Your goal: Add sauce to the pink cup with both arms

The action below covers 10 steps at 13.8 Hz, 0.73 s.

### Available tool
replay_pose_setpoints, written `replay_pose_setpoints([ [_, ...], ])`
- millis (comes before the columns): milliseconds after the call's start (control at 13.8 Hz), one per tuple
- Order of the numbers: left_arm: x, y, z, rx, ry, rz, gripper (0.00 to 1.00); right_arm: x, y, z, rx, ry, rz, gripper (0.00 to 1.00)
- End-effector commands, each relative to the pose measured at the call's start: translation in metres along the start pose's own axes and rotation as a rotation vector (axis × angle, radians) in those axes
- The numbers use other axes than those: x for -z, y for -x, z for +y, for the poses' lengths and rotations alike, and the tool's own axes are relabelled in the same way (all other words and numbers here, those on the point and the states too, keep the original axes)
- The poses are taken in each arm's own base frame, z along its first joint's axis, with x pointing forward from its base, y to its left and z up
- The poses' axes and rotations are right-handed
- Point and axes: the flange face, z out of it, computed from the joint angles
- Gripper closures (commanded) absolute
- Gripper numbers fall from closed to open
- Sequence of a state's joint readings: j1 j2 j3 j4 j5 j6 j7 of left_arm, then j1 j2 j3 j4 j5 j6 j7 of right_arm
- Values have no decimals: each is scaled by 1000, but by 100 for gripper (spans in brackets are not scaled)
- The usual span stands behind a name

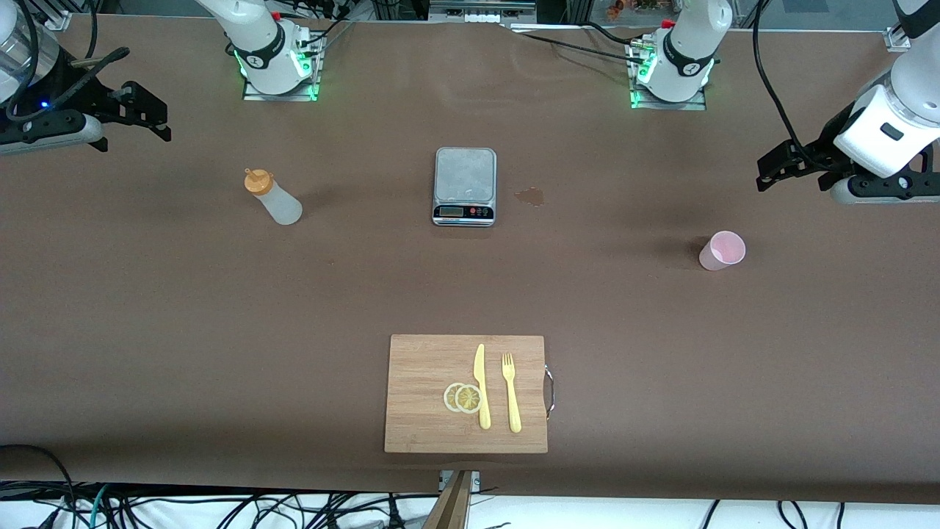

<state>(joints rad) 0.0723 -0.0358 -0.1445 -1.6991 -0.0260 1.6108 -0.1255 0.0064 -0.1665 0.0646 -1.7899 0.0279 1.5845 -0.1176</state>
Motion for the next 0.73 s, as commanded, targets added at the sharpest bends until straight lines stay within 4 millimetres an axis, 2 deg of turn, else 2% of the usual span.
replay_pose_setpoints([
  [0,2,1,-4,-25,-3,-27,0,4,2,-2,-1,-15,7,0],
  [655,-4,1,-3,-26,1,-57,0,3,1,-2,0,-14,7,0],
])
